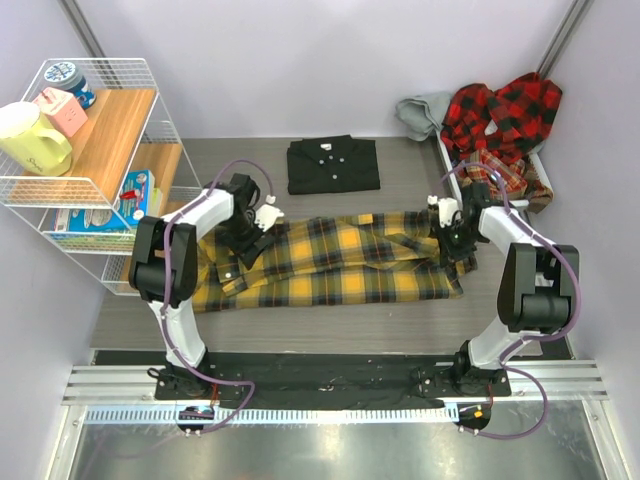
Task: Fold and stack the long sleeve shirts
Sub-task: Fold the shirt
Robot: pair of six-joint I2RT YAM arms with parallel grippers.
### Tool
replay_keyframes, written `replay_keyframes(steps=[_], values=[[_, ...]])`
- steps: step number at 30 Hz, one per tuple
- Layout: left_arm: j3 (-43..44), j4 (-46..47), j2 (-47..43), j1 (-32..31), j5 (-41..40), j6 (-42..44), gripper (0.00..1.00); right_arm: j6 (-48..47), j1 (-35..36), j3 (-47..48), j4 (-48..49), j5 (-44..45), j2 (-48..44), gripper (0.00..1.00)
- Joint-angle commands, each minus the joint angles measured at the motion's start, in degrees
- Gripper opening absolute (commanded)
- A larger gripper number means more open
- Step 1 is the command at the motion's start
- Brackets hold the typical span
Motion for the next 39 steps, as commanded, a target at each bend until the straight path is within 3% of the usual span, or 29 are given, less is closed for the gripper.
replay_keyframes(steps=[1, 2, 3, 5, 6, 8, 11, 23, 29, 34, 39], values=[[2.58, -3.93, -3.81, 0.60, 5.13, 4.17, 0.62, 0.99, -0.89, 0.96, 1.88, 3.34, -1.71, 0.06], [3.03, -4.28, -3.46, 0.60, 4.95, 4.18, 0.61, 1.17, -0.89, 1.40, 1.61, 3.08, -1.80, 0.06], [3.90, -4.55, -2.84, 0.60, 4.52, 4.35, 0.61, 0.91, -0.89, 1.92, 0.05, 1.51, -1.63, 0.14], [3.91, -4.55, -2.49, 0.60, 3.99, 4.79, 0.61, -0.23, -0.89, 5.17, -3.03, -2.00, -1.45, 0.39], [3.65, -4.20, -2.75, 0.60, 3.98, 4.96, 0.60, -1.54, -0.89, 6.57, -6.70, -6.37, -1.45, 0.59], [3.82, -3.85, -3.36, 0.60, 4.86, 4.79, 0.61, -0.77, -0.89, 10.79, -8.58, -9.30, -1.97, 0.67], [4.96, -2.54, -3.80, 0.51, 6.71, 4.18, 0.61, 2.91, -0.63, 14.75, -6.58, -11.51, -2.15, 0.61], [5.05, 3.53, 3.40, 4.29, -1.38, -1.71, 0.50, 6.53, 4.20, 22.76, 7.76, 0.07, 12.69, 0.27], [2.25, 4.77, 3.75, 5.87, -3.75, -3.21, 0.47, 4.68, 4.03, 22.58, 13.99, 10.36, 18.76, 0.25], [-2.23, 4.77, 2.70, 7.28, -2.79, -2.77, 0.47, 4.42, 4.56, 23.37, 15.41, 10.64, 21.40, 0.29], [-4.70, 4.33, -0.28, 7.28, 0.38, -1.54, 0.50, 4.33, 10.00, 28.72, 16.38, 11.43, 26.31, 0.31]])
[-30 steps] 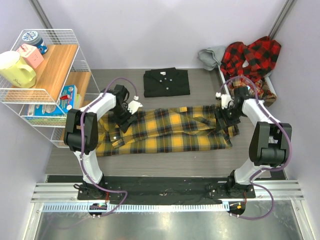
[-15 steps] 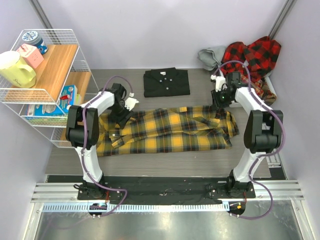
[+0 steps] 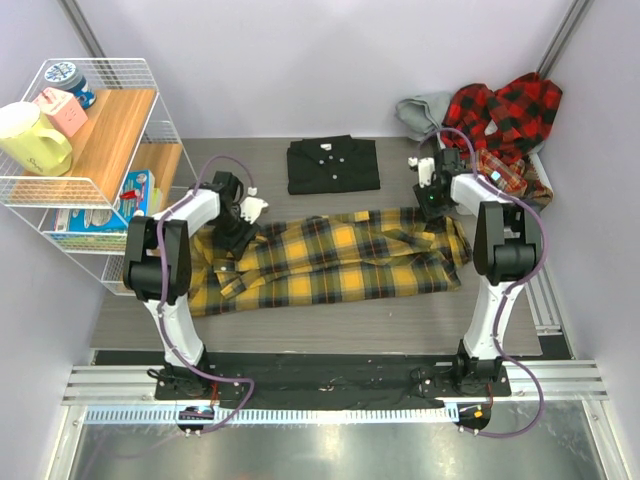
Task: Fold and stack the long sleeve shirts
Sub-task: Fold the shirt
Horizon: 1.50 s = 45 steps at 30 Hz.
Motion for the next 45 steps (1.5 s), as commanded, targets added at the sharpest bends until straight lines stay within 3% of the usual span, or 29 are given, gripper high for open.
replay_keyframes(steps=[1, 5, 9, 12, 17, 21, 27, 32, 41, 45], values=[[-3.65, -2.19, -1.14, 1.18, 1.03, 1.11, 0.51, -1.37, 3.91, 6.35, 4.49, 3.05, 4.90, 0.32], [-5.06, -2.80, -2.99, 0.83, 2.27, 1.90, 0.52, -1.29, 5.05, 15.39, 4.84, 4.64, 11.49, 0.32], [-6.38, -4.38, -4.74, -4.07, 1.48, 3.92, 0.53, -0.67, 4.97, 24.27, 4.93, 9.38, 15.72, 0.31], [-8.13, -4.39, -5.89, -9.17, -0.45, 4.89, 0.53, -1.11, 4.70, 24.73, 5.10, 10.88, 14.76, 0.32], [-7.26, -6.84, -5.45, -14.28, 0.07, 0.16, 0.53, -1.46, 3.73, 22.62, 3.88, 10.01, 8.01, 0.42], [-5.42, -9.48, -6.32, -14.56, 2.19, -1.00, 0.54, -0.06, 4.00, 22.18, -2.35, 0.46, 1.68, 0.48], [-2.25, -13.34, -13.25, -12.19, 3.14, 4.69, 0.59, 2.58, 5.58, 13.95, -7.02, -7.64, -9.04, 0.49], [-2.69, -13.62, -17.31, -12.27, 5.25, 8.13, 0.66, 5.73, 10.23, 4.89, -7.99, -14.94, -12.66, 0.45], [-1.46, -9.49, -11.52, -16.39, 4.12, 12.00, 0.66, 8.47, 13.31, -5.41, -2.20, -14.70, -9.52, 0.43], [-3.12, -6.77, -8.53, -19.21, 2.36, 11.83, 0.64, 7.25, 13.23, -7.61, -0.26, -10.05, -6.79, 0.42]])
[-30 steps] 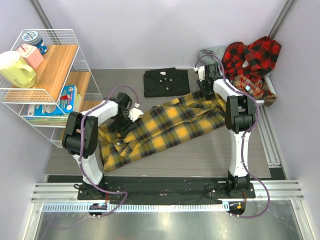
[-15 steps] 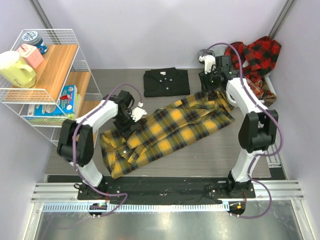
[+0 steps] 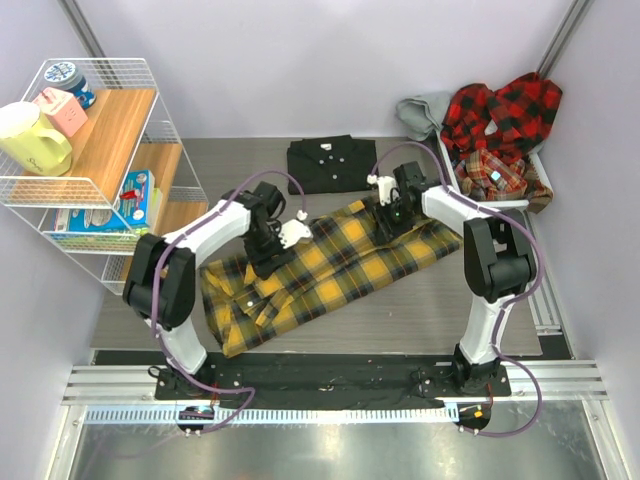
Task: Fold and stack the long sleeve shirts
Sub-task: Fold the shirt
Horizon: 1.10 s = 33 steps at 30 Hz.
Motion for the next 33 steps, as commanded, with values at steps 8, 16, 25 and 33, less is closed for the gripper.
replay_keyframes(steps=[8, 16, 25, 33], values=[[-2.73, 6.07, 7.06, -6.55, -6.08, 0.18, 0.62, -1.84, -4.21, -2.20, 5.50, 9.05, 4.14, 0.42], [-2.03, -0.26, 1.45, -9.64, -0.87, 1.06, 0.62, -2.90, -5.00, -1.85, 2.69, 6.77, 1.52, 0.43], [-0.35, -2.54, 4.86, -12.51, -2.63, -0.35, 0.60, -5.62, -5.44, -6.77, 2.51, 9.67, -1.48, 0.43], [-0.96, -3.52, 8.64, -24.13, -0.26, -5.53, 0.58, -8.61, -6.50, -5.28, 3.21, 12.65, 1.24, 0.43]])
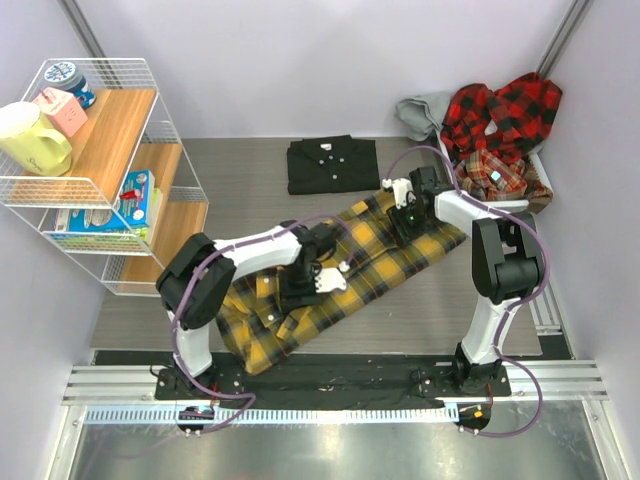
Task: Fold and stack the long sleeve shirts
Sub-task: Fold the shirt
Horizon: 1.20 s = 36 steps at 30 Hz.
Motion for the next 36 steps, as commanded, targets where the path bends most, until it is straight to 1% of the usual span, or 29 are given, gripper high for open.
replay_keyframes(steps=[1, 5, 8, 9, 16, 18, 20, 25, 27, 28, 29, 30, 31, 32, 33, 34, 35, 36], values=[[0.78, -1.81, 1.04, -5.44, 4.09, -4.29, 0.58, -3.47, -1.58, 0.38, -0.35, 6.40, 2.23, 0.43], [2.01, -1.20, 1.92, -9.49, 8.29, -7.01, 0.58, -4.97, -2.02, 1.18, 0.18, 7.37, 3.46, 0.43], [3.68, -0.67, 3.06, -11.69, 9.54, -8.95, 0.58, -5.76, -2.02, 1.18, 0.35, 7.55, 3.55, 0.43], [4.82, -0.58, 3.58, -13.61, 9.98, -9.13, 0.58, -5.76, -2.02, 1.09, 0.36, 7.64, 3.46, 0.43], [9.12, 0.21, 8.85, -20.65, 11.74, -11.24, 0.57, -6.02, -2.11, -2.15, -1.22, 5.89, -0.49, 0.44], [9.92, 0.82, 9.74, -21.62, 12.52, -12.64, 0.56, -6.02, -2.02, -2.95, -1.92, 4.83, -2.33, 0.44], [10.89, 1.26, 10.53, -23.20, 14.02, -13.78, 0.56, -6.11, -2.11, -3.48, -2.72, 3.69, -4.00, 0.46], [13.26, 2.67, 9.66, -25.14, 15.87, -14.58, 0.57, -5.68, -1.93, -2.96, -5.18, -2.72, -7.78, 0.52], [11.60, 4.85, 5.37, -24.79, 15.44, -13.79, 0.59, -5.59, -1.76, -2.25, -6.84, -5.18, -9.80, 0.53], [10.46, 5.74, 3.08, -24.62, 14.73, -13.53, 0.64, -5.24, -1.76, -1.90, -7.37, -6.67, -10.42, 0.54], [8.28, 6.44, 0.89, -23.74, 13.68, -13.26, 0.67, -5.23, -1.67, -1.46, -8.95, -7.73, -11.12, 0.55], [6.78, 7.32, -5.14, -23.13, 13.67, -12.65, 0.70, -4.97, -1.67, -0.85, -9.40, -8.52, -12.78, 0.56], [5.28, 9.16, -8.16, -22.51, 13.67, -12.21, 0.75, -4.62, -1.67, -0.58, -9.84, -10.01, -13.58, 0.56], [3.53, 10.31, -12.02, -21.03, 13.59, -11.77, 0.78, -4.01, -1.49, -0.49, -10.45, -10.72, -14.55, 0.57], [-0.41, 11.45, -18.93, -20.58, 13.41, -11.07, 0.88, -3.65, -1.41, -0.32, -10.63, -11.77, -15.34, 0.57], [-2.36, 13.38, -23.44, -20.22, 13.24, -9.06, 0.97, -3.04, -1.14, -0.32, -10.80, -12.48, -17.00, 0.58], [-4.90, 14.44, -27.40, -19.96, 13.23, -8.00, 1.00, -1.38, -1.05, -0.49, -11.15, -14.31, -17.63, 0.58], [-9.11, 15.41, -31.44, -19.78, 12.89, -6.86, 1.00, -0.67, -0.62, -0.84, -11.33, -15.38, -18.33, 0.58]])
